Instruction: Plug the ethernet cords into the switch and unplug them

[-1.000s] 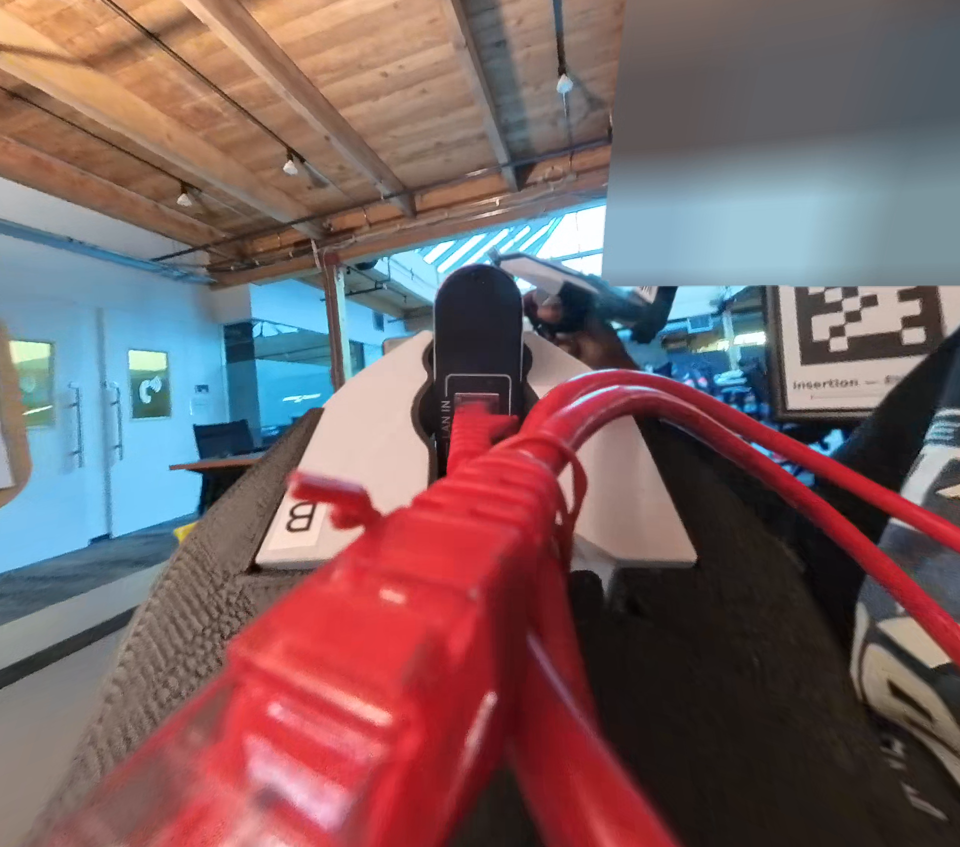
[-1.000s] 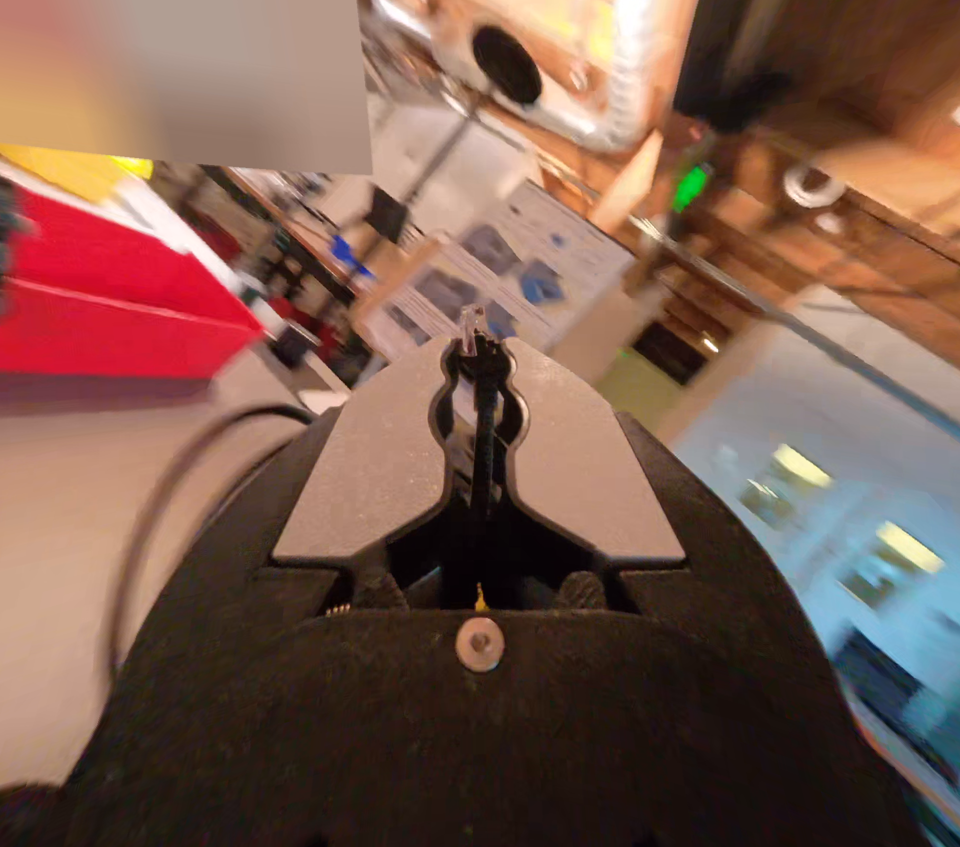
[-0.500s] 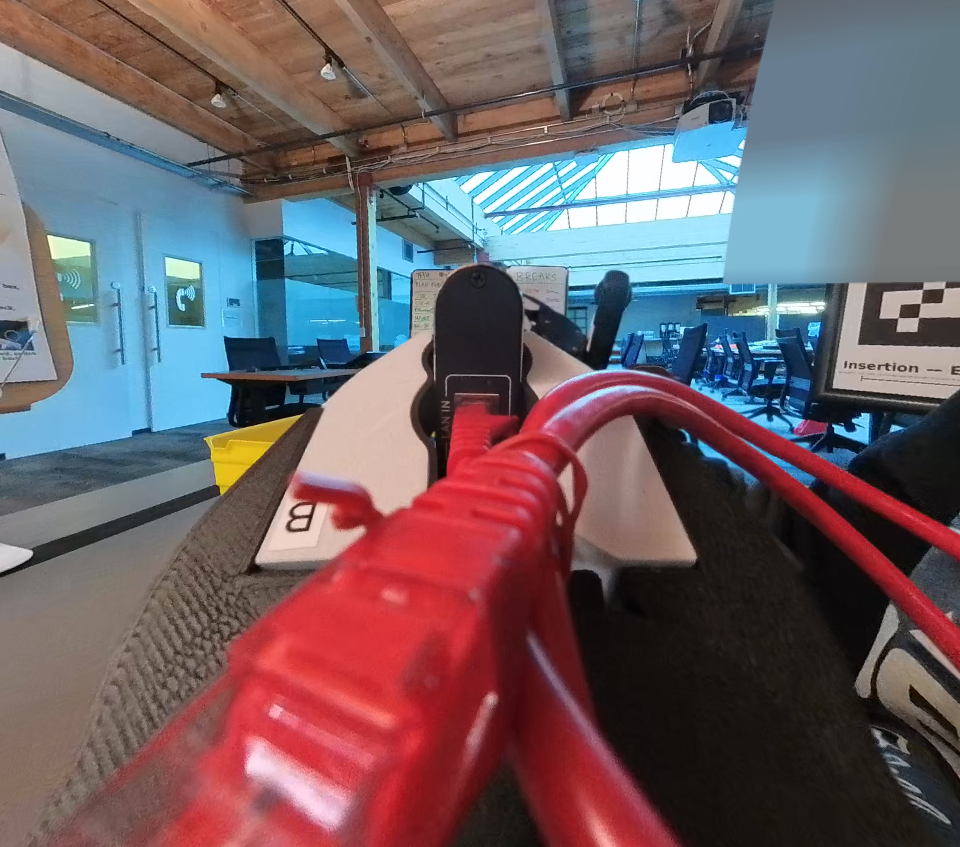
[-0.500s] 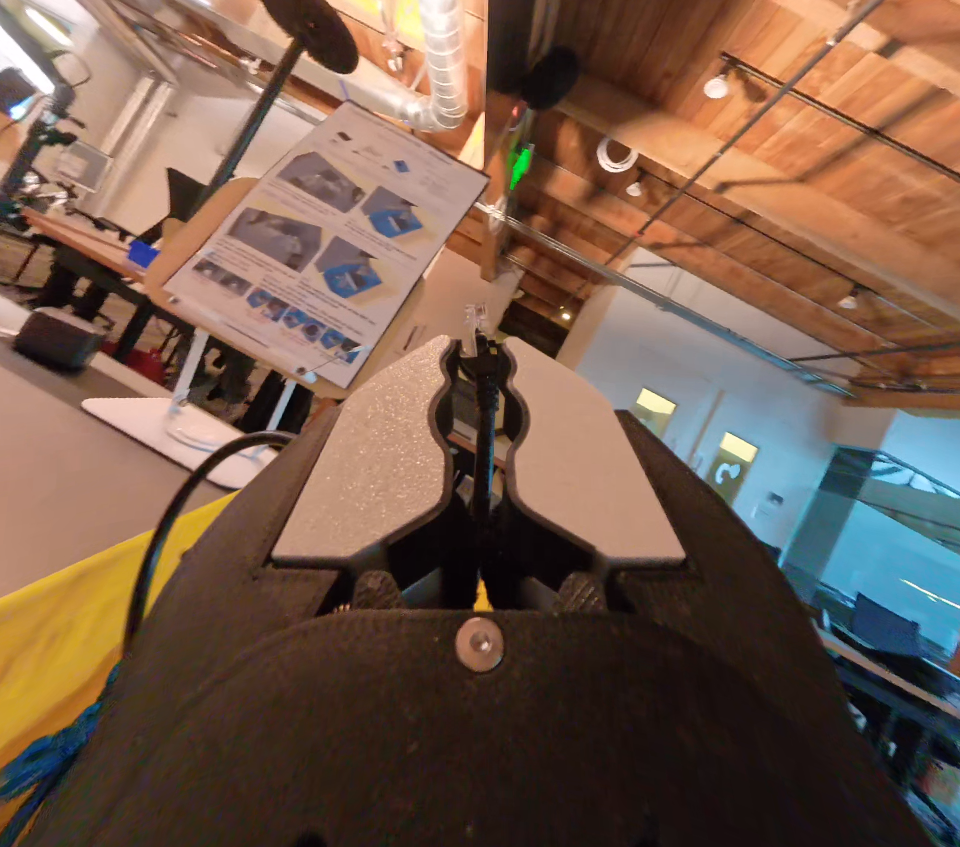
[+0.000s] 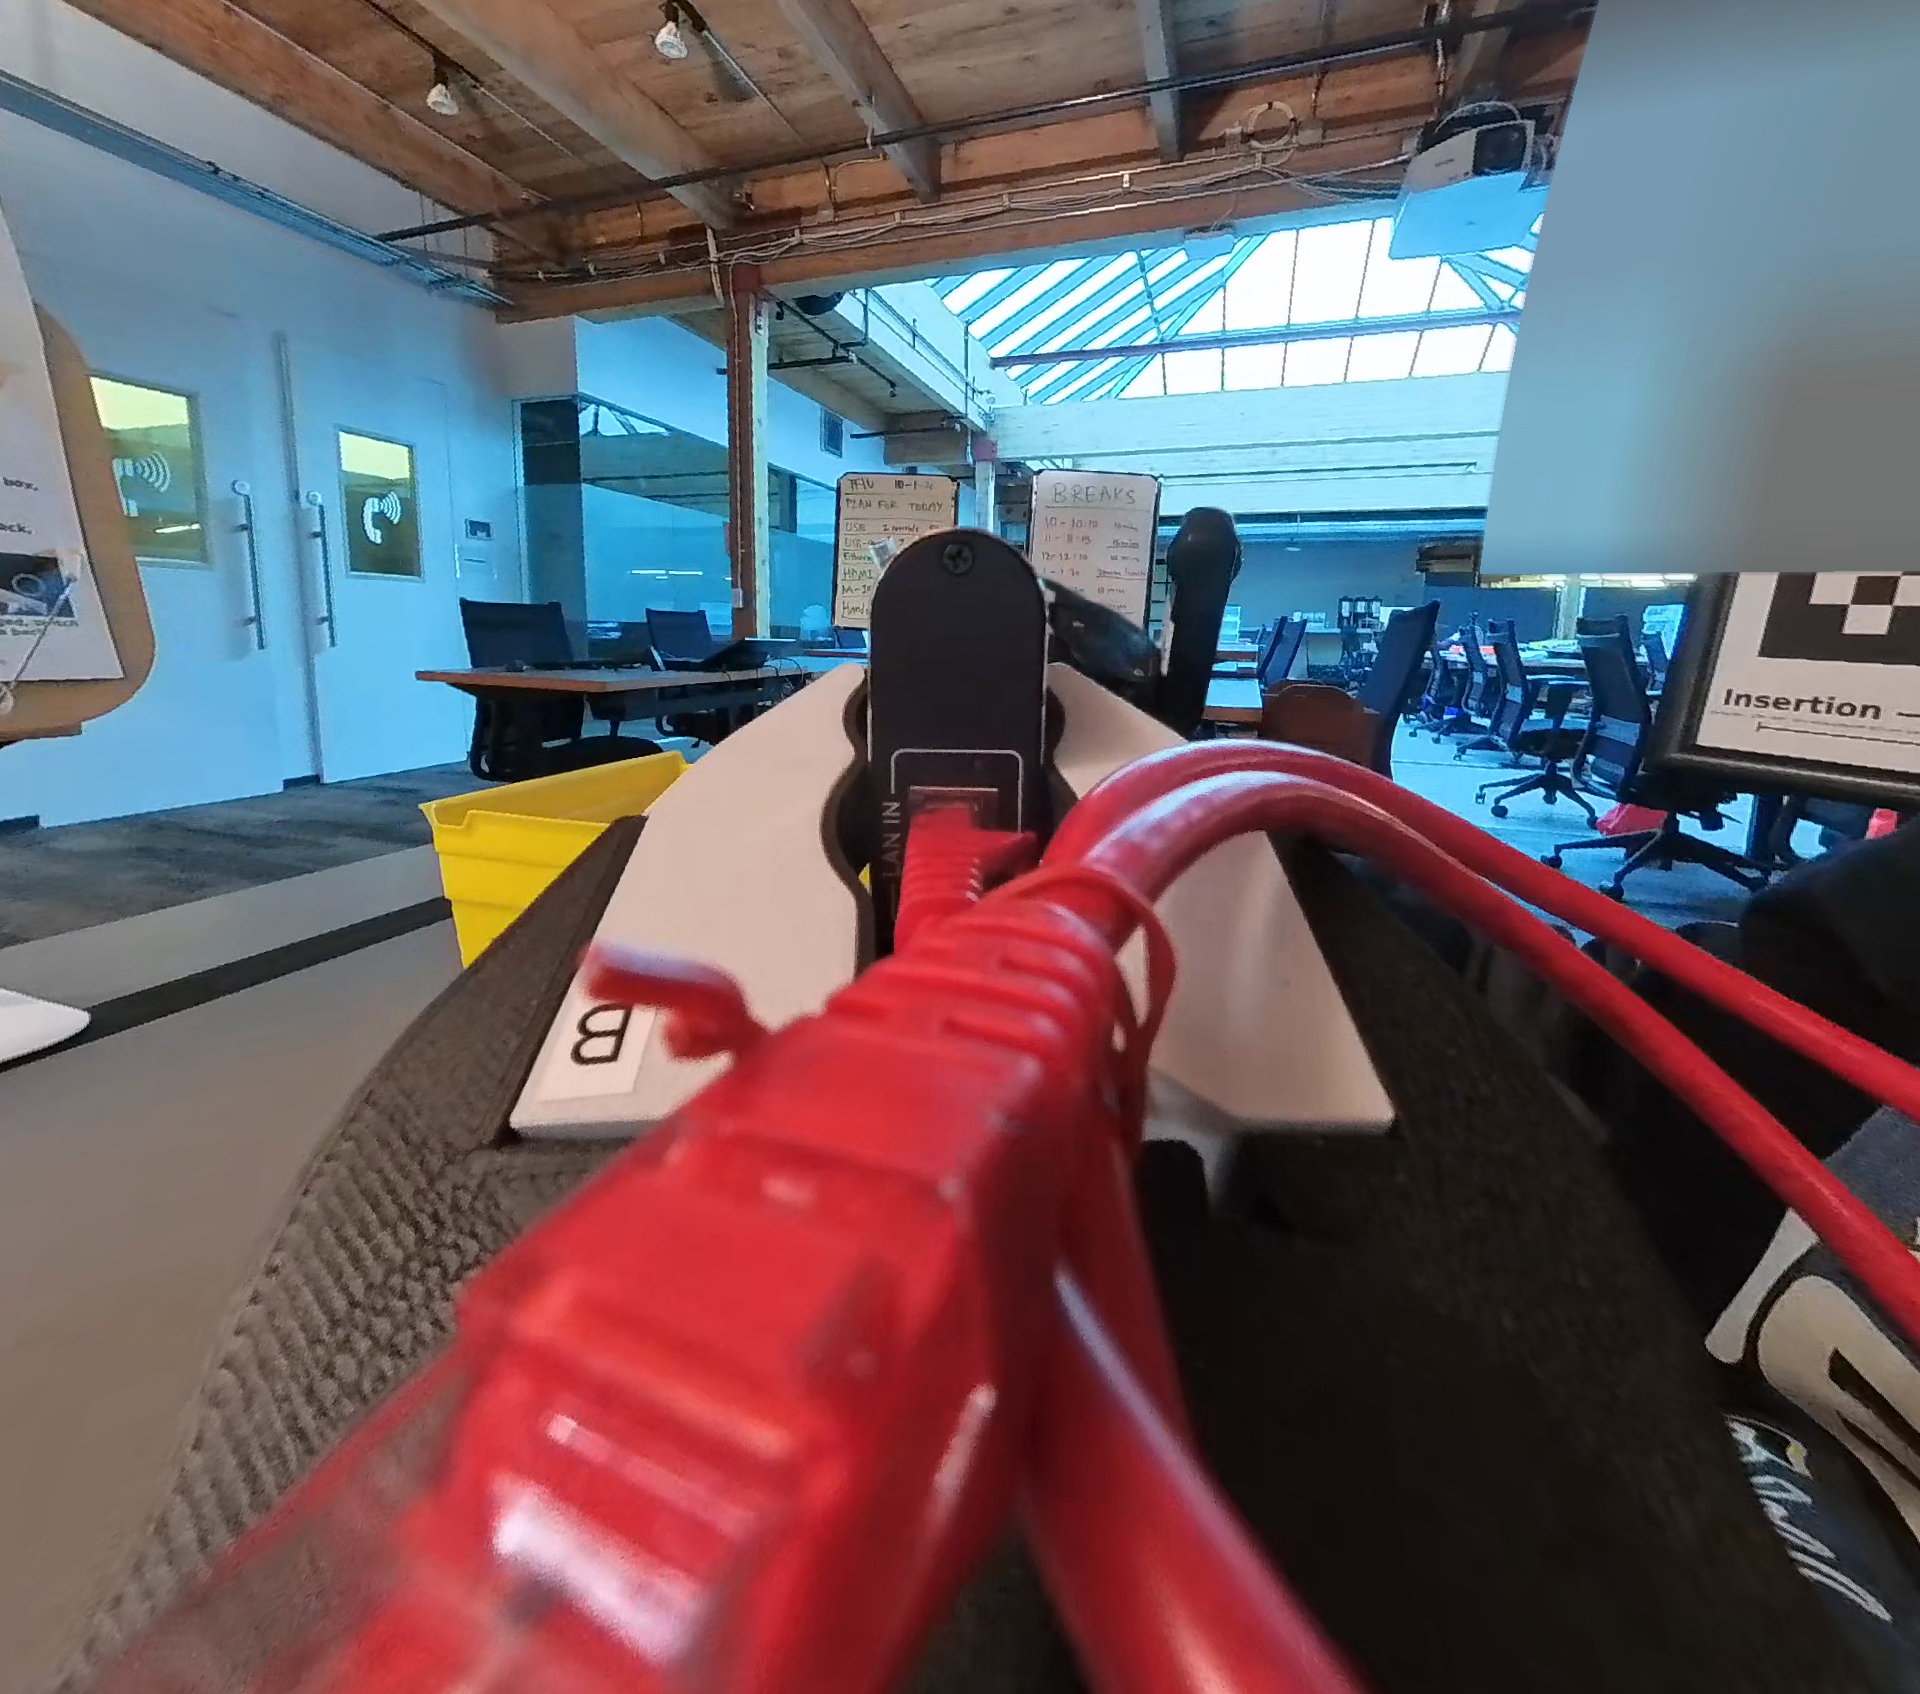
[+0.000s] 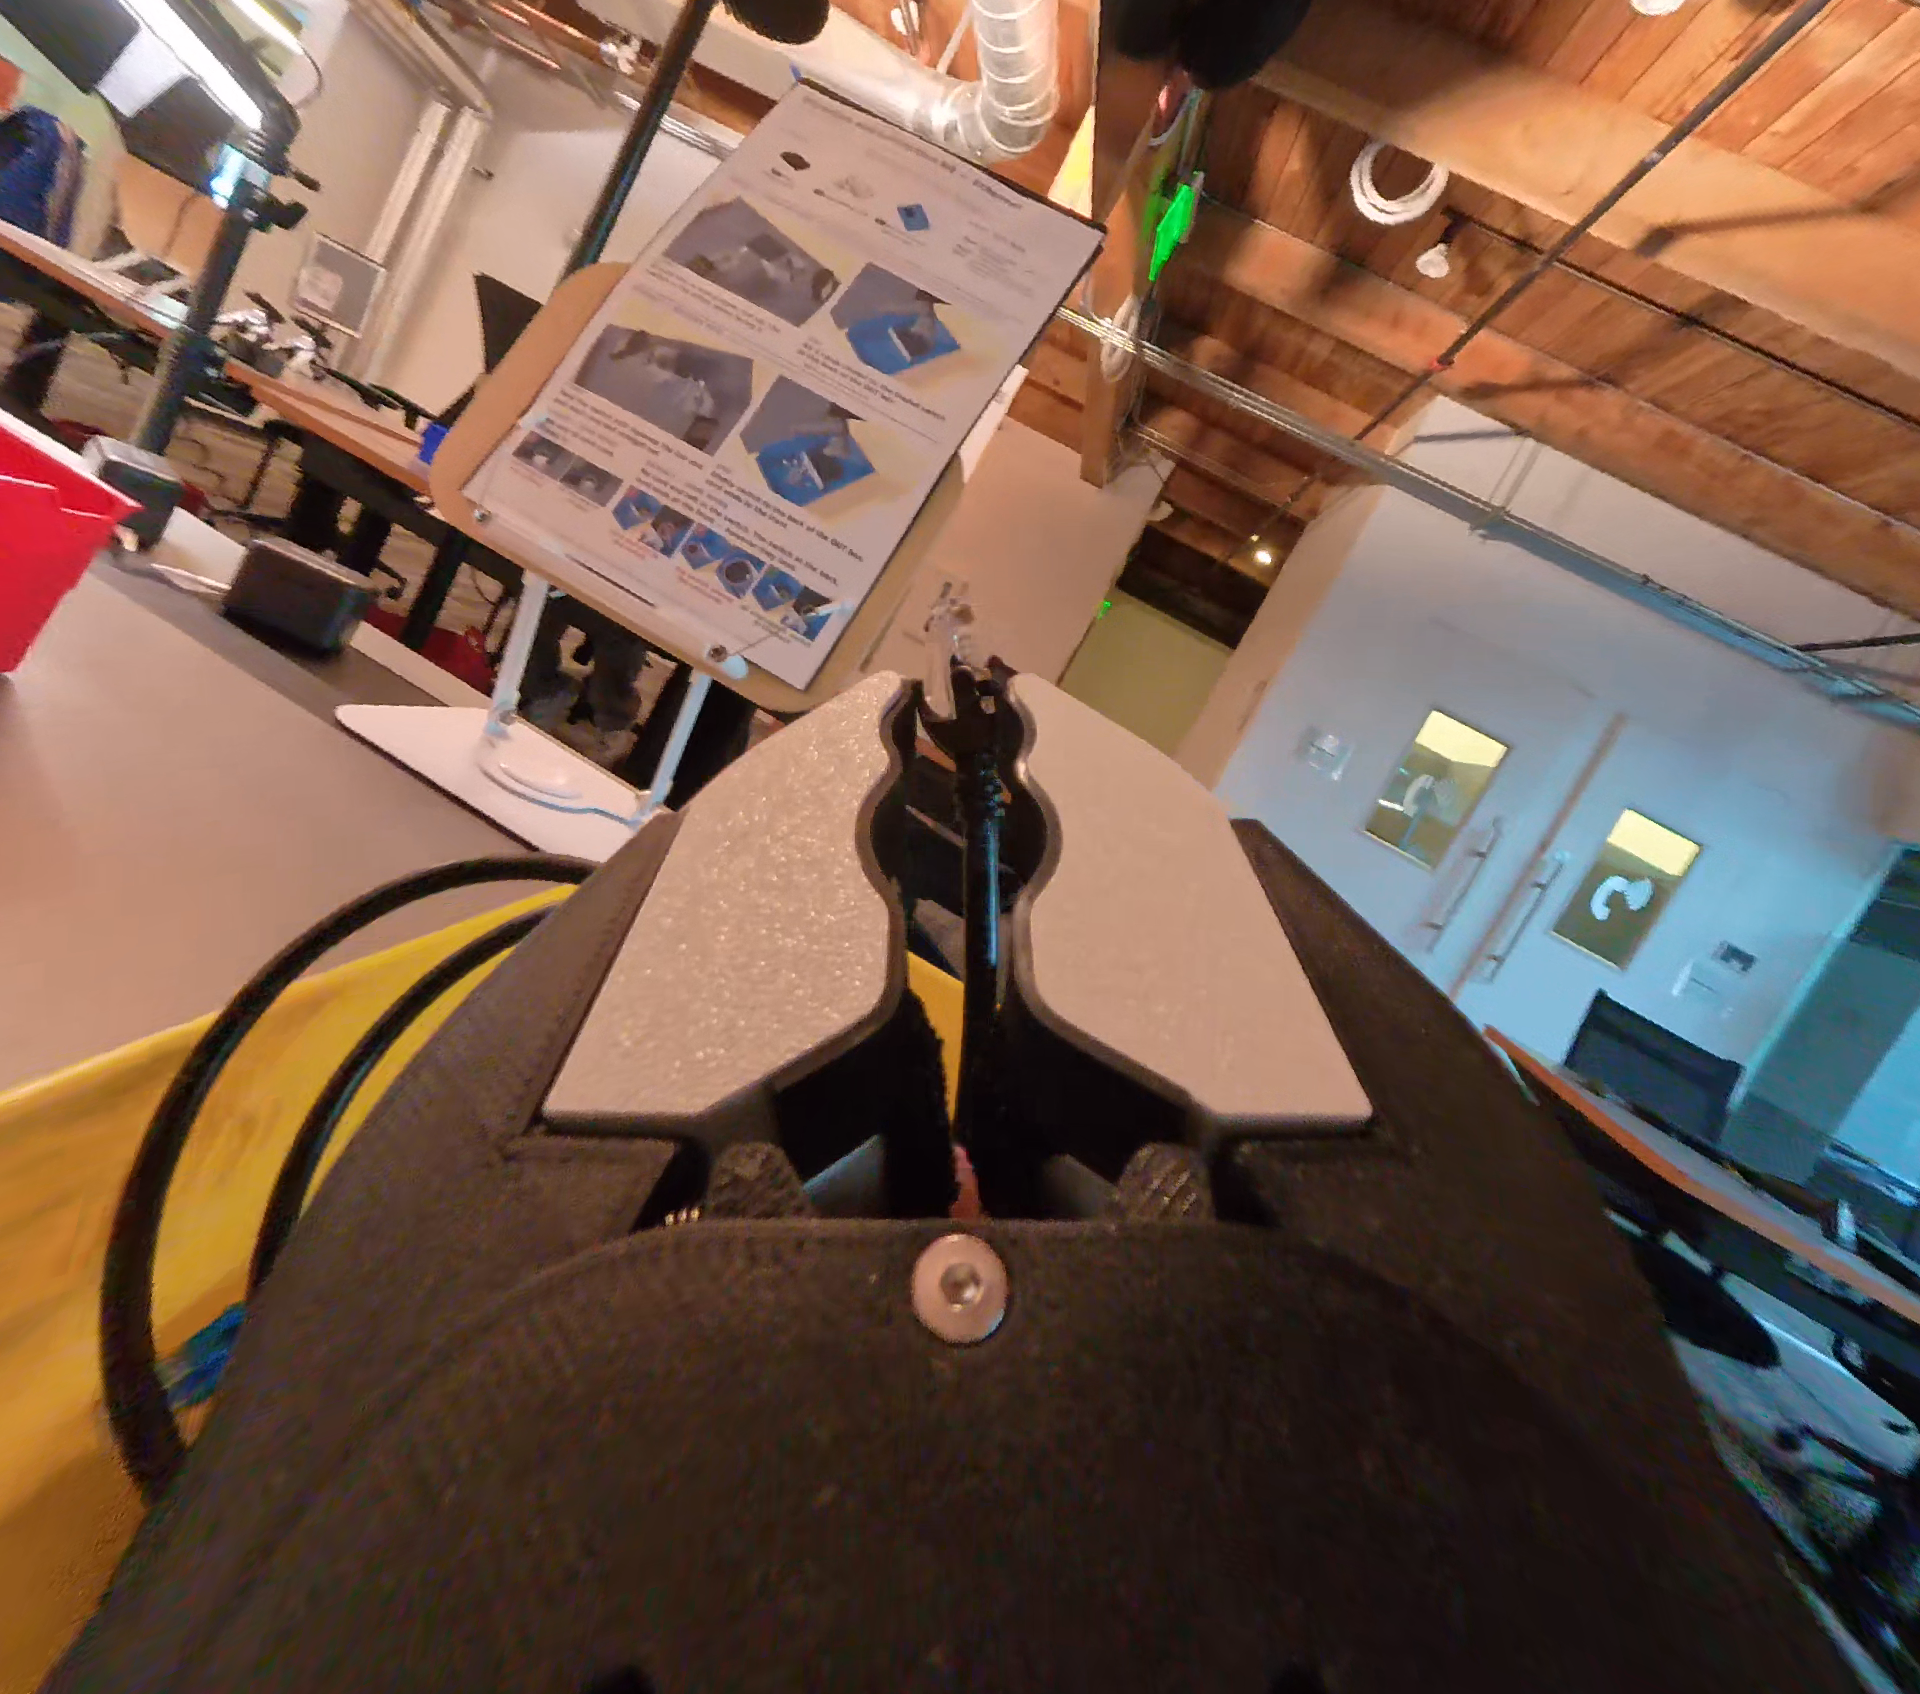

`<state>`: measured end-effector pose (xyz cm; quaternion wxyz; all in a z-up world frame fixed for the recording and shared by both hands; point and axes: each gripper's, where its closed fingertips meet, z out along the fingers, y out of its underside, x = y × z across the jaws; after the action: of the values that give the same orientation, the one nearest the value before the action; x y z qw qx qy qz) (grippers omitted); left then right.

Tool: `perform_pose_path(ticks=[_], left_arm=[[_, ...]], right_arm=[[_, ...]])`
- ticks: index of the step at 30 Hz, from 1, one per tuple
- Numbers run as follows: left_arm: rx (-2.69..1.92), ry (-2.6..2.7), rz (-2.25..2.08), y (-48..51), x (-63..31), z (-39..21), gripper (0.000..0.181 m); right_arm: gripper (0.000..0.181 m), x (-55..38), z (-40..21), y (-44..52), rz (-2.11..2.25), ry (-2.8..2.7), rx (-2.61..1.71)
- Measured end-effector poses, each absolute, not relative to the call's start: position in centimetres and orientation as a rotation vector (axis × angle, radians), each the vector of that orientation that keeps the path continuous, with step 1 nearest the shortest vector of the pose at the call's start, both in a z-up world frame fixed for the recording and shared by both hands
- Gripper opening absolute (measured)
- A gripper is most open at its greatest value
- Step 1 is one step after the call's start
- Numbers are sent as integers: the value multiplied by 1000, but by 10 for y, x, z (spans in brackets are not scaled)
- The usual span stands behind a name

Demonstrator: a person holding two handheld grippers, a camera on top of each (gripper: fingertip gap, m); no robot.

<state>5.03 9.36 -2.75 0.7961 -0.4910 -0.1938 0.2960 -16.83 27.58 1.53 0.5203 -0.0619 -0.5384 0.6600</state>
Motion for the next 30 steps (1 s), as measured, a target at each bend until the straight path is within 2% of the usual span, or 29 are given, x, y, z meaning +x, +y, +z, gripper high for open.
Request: perform_pose_path(ticks=[6,10,15,23,25,30], left_arm=[[-1051,-415,634,93,51,-27,27],[-1053,-413,638,94,51,-27,27],[-1074,-434,631,95,48,-31,26],[-1112,-462,614,98,43,-37,27],[-1126,-469,605,99,42,-39,26],[-1193,-510,589,103,36,-50,26]], right_arm=[[15,-153,19,266,1601,-1250,-4],[15,-158,1,253,1592,-1390,41],[33,-170,-17,248,1571,-1528,-39],[34,-182,-49,237,1413,-1753,-101],[43,-176,-44,232,1524,-1773,-140],[47,-136,11,233,2147,-1655,-268]])
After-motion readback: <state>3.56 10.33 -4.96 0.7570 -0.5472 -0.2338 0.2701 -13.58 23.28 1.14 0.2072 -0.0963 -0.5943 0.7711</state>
